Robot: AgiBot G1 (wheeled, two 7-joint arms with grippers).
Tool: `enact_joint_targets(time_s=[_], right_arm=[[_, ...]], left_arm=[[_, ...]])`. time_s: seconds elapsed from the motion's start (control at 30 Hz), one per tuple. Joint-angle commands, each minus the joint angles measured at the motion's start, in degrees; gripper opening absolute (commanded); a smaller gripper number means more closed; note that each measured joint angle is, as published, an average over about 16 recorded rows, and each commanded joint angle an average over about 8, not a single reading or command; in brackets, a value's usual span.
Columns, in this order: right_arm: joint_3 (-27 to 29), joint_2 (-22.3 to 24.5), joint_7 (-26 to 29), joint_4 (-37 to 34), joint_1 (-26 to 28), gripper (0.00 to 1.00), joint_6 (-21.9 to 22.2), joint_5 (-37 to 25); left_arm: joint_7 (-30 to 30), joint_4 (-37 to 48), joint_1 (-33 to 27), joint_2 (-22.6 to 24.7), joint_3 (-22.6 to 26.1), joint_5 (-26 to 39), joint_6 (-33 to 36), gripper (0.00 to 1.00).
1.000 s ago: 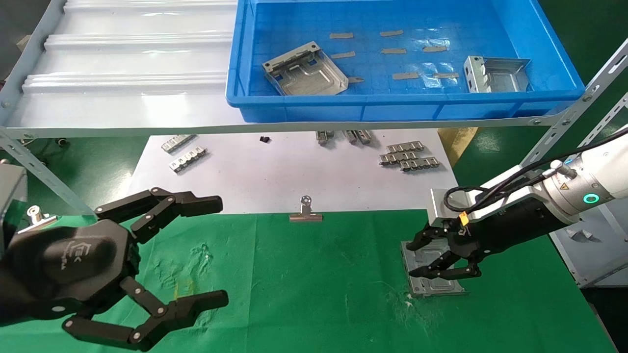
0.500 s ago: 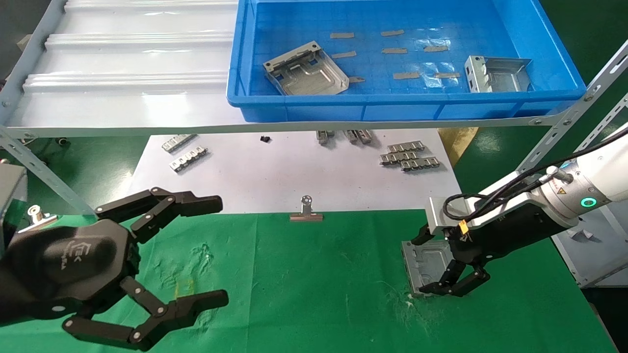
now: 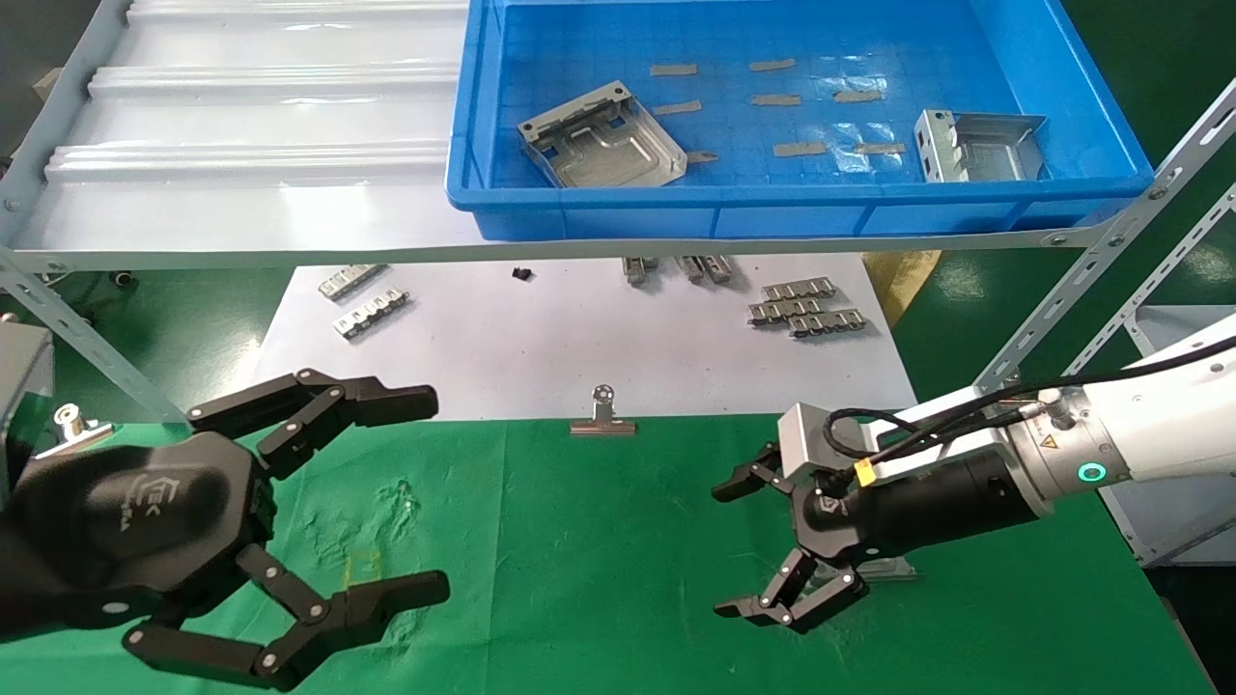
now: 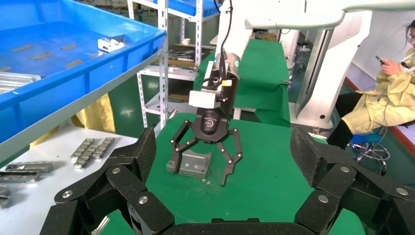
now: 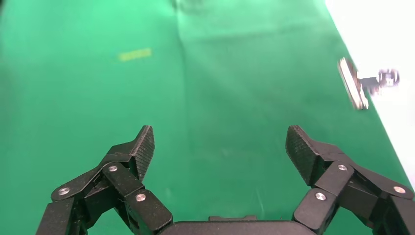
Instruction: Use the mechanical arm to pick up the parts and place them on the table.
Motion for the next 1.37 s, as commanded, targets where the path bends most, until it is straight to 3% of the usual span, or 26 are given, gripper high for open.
enact_joint_targets(time_s=[0.03,1.37], right_arm=[[2.21,1.01,1.04,2.31,-1.68,1.00,0.18,0.83],[45.52,20.86,21.37,47.50,-34.46,1.00,3.80,16.98]], left_arm=[[0.00,0.00,0.00,0.00,0.00,0.00,0.00,1.00],[0.00,0.00,0.00,0.00,0.00,0.00,0.00,1.00]])
